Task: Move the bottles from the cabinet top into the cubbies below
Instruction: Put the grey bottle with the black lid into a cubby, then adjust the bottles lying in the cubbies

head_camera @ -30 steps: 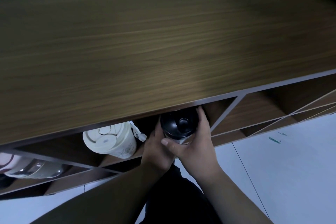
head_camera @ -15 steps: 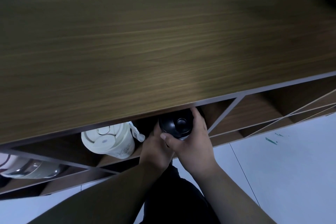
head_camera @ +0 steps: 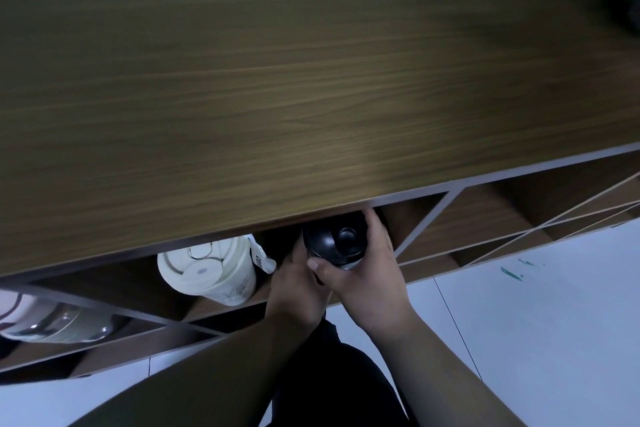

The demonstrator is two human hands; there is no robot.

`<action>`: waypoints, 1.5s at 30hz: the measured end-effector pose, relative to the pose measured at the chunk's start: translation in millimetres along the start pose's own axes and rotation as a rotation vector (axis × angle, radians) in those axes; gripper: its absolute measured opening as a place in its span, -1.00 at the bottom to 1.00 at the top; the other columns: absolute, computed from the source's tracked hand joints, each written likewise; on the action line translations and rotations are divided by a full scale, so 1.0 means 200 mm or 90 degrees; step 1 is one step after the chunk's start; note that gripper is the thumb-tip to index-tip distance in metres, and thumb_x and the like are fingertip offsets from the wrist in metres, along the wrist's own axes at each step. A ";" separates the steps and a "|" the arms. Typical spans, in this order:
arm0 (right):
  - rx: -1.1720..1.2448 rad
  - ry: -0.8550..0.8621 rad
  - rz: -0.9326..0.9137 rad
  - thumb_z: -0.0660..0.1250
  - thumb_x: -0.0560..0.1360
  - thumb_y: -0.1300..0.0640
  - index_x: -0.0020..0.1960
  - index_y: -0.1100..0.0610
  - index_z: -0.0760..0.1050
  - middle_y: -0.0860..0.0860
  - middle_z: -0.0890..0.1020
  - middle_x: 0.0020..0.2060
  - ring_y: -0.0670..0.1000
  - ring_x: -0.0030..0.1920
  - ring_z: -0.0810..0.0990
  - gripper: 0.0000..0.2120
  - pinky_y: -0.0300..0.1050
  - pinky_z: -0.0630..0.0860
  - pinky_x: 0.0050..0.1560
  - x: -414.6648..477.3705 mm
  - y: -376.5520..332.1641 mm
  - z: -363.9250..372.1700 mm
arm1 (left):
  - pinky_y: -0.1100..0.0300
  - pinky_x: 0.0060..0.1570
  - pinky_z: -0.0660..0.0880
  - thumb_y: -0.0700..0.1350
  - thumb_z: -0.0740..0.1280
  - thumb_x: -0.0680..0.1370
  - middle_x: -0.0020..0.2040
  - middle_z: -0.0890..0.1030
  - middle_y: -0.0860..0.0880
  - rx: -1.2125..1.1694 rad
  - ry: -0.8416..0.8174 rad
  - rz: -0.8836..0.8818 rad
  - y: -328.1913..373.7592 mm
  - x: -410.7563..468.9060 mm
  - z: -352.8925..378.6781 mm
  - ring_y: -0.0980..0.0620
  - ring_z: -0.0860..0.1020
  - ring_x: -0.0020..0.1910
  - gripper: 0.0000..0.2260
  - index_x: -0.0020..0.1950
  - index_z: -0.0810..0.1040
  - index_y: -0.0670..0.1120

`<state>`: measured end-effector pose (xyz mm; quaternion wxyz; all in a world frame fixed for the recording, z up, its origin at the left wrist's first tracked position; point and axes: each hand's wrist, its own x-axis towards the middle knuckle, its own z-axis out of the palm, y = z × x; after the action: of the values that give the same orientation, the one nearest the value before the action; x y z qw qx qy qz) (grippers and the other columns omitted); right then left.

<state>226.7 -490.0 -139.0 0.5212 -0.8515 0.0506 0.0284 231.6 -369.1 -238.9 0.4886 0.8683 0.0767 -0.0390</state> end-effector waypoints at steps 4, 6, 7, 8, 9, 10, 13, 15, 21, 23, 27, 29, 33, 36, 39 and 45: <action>-0.020 -0.017 0.008 0.66 0.13 -0.05 0.57 -0.21 0.07 -0.16 0.39 0.46 -0.13 0.47 0.37 0.16 0.04 0.44 0.40 -0.05 -0.02 -0.05 | 0.14 0.30 0.58 -0.02 0.55 0.45 0.33 0.64 0.07 -0.034 -0.005 0.004 0.01 -0.06 -0.06 0.11 0.62 0.33 -0.36 0.50 0.44 0.07; -0.048 -0.021 0.016 0.63 0.16 -0.09 0.58 -0.21 0.03 -0.19 0.30 0.52 -0.14 0.51 0.30 0.16 0.04 0.41 0.43 -0.11 -0.06 -0.07 | 0.05 0.26 0.61 -0.04 0.56 0.47 0.30 0.67 0.05 -0.038 -0.040 0.012 -0.02 -0.13 -0.11 0.09 0.64 0.30 -0.40 0.48 0.48 -0.01; -0.077 -0.022 0.017 0.61 0.21 -0.11 0.58 -0.22 0.01 -0.21 0.22 0.55 -0.16 0.54 0.24 0.12 0.01 0.38 0.45 -0.15 -0.08 -0.10 | -0.05 0.26 0.62 -0.03 0.53 0.48 0.29 0.67 0.05 -0.029 -0.080 -0.013 -0.04 -0.17 -0.14 0.07 0.65 0.28 -0.45 0.45 0.50 0.03; -0.113 -0.027 0.009 0.57 0.28 -0.12 0.58 -0.21 0.01 -0.26 0.15 0.57 -0.18 0.56 0.16 0.05 -0.02 0.34 0.47 -0.20 -0.12 -0.12 | -0.11 0.24 0.62 -0.01 0.50 0.48 0.23 0.69 0.08 -0.007 -0.129 -0.047 -0.04 -0.23 -0.19 0.07 0.66 0.23 -0.56 0.35 0.55 0.11; -0.146 -0.030 -0.008 0.53 0.35 -0.12 0.59 -0.19 0.02 -0.30 0.11 0.55 -0.22 0.56 0.10 -0.02 -0.06 0.30 0.49 -0.24 -0.16 -0.14 | -0.12 0.21 0.62 0.00 0.46 0.48 0.14 0.70 0.11 0.034 -0.183 -0.083 -0.04 -0.29 -0.26 0.10 0.68 0.13 -0.70 0.20 0.59 0.18; -0.168 -0.028 -0.030 0.48 0.40 -0.11 0.59 -0.17 0.05 -0.32 0.13 0.52 -0.25 0.55 0.07 -0.10 -0.08 0.27 0.50 -0.28 -0.21 -0.16 | -0.07 0.20 0.62 0.00 0.44 0.49 0.04 0.70 0.12 0.073 -0.226 -0.115 -0.03 -0.35 -0.32 0.14 0.68 0.04 -0.82 0.07 0.61 0.18; -0.183 -0.028 -0.090 0.38 0.43 -0.13 0.54 -0.14 0.23 -0.34 0.26 0.39 -0.30 0.45 0.16 -0.28 -0.10 0.29 0.47 -0.37 -0.39 -0.17 | 0.14 0.26 0.55 -0.01 0.47 0.56 0.13 0.65 0.12 0.107 -0.226 -0.184 -0.02 -0.50 -0.51 0.12 0.67 0.07 -0.74 0.24 0.60 0.15; -0.223 -0.090 -0.120 0.36 0.46 -0.15 0.55 -0.13 0.24 -0.31 0.31 0.37 -0.29 0.43 0.18 -0.30 -0.21 0.22 0.46 -0.39 -0.51 -0.13 | 0.21 0.19 0.50 -0.01 0.51 0.53 0.21 0.64 0.13 0.068 -0.168 -0.239 -0.01 -0.54 -0.61 0.05 0.64 0.19 -0.63 0.31 0.54 0.09; -0.238 -0.175 -0.072 0.48 0.31 -0.20 0.48 -0.04 0.20 -0.10 0.35 0.41 -0.03 0.48 0.26 -0.15 -0.11 0.33 0.40 -0.35 -0.66 0.21 | 0.09 0.33 0.50 0.18 0.58 0.27 0.39 0.59 -0.02 -0.107 -0.023 -0.300 0.01 -0.49 -0.77 -0.06 0.58 0.37 -0.13 0.49 0.36 -0.04; -0.242 -0.151 -0.043 0.51 0.25 -0.22 0.39 0.01 0.27 -0.07 0.37 0.35 -0.02 0.45 0.27 -0.18 -0.06 0.36 0.39 -0.32 -0.65 0.29 | 0.03 0.43 0.46 0.26 0.55 0.20 0.56 0.43 -0.10 -0.143 -0.015 -0.318 0.01 -0.46 -0.79 -0.13 0.50 0.47 0.09 0.63 0.21 -0.05; -0.238 -0.117 -0.044 0.51 0.21 -0.23 0.43 -0.01 0.25 -0.10 0.36 0.33 -0.03 0.46 0.24 -0.11 -0.11 0.33 0.37 -0.27 -0.63 0.40 | -0.12 0.33 0.60 0.28 0.60 0.20 0.44 0.56 -0.04 -0.136 -0.028 -0.274 0.02 -0.41 -0.83 -0.09 0.61 0.35 0.05 0.60 0.19 0.17; -0.233 -0.113 -0.045 0.52 0.20 -0.22 0.45 -0.04 0.22 -0.11 0.35 0.35 -0.03 0.47 0.25 -0.08 -0.12 0.34 0.36 -0.26 -0.62 0.42 | -0.10 0.31 0.61 0.24 0.56 0.27 0.36 0.63 0.01 -0.124 -0.033 -0.242 0.02 -0.39 -0.84 -0.03 0.64 0.30 -0.04 0.59 0.22 0.14; -0.248 -0.102 -0.029 0.53 0.23 -0.19 0.45 -0.07 0.20 -0.13 0.39 0.32 -0.02 0.40 0.37 -0.11 -0.13 0.42 0.21 -0.25 -0.60 0.45 | 0.08 0.22 0.57 0.11 0.51 0.46 0.28 0.68 0.10 -0.110 -0.041 -0.187 0.04 -0.37 -0.85 0.04 0.66 0.24 -0.28 0.56 0.29 0.15; -0.240 -0.106 -0.007 0.52 0.27 -0.17 0.41 -0.07 0.23 -0.12 0.42 0.26 -0.05 0.30 0.45 -0.20 -0.21 0.38 0.01 -0.24 -0.59 0.44 | 0.14 0.17 0.52 0.07 0.48 0.50 0.26 0.67 0.14 -0.105 -0.035 -0.157 0.05 -0.36 -0.84 0.06 0.64 0.24 -0.37 0.54 0.33 0.16; -0.238 -0.099 -0.002 0.52 0.28 -0.17 0.39 -0.07 0.26 -0.11 0.44 0.24 -0.07 0.23 0.48 -0.22 -0.23 0.36 -0.05 -0.25 -0.59 0.44 | 0.18 0.10 0.47 0.04 0.45 0.53 0.16 0.63 0.17 -0.105 -0.034 -0.157 0.05 -0.35 -0.84 0.09 0.60 0.13 -0.43 0.51 0.37 0.14; -0.243 -0.074 0.006 0.52 0.26 -0.20 0.32 -0.03 0.32 -0.10 0.48 0.19 -0.04 0.21 0.52 -0.26 -0.14 0.47 0.04 -0.26 -0.59 0.45 | 0.13 0.22 0.52 0.16 0.42 0.42 0.23 0.64 0.18 -0.097 -0.054 -0.141 0.05 -0.35 -0.85 0.08 0.62 0.23 -0.37 0.49 0.40 0.19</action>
<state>189.0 -353.3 -70.5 0.3524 -0.9315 0.0180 0.0888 162.1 -235.0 -132.0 0.5488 0.8124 0.1542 -0.1231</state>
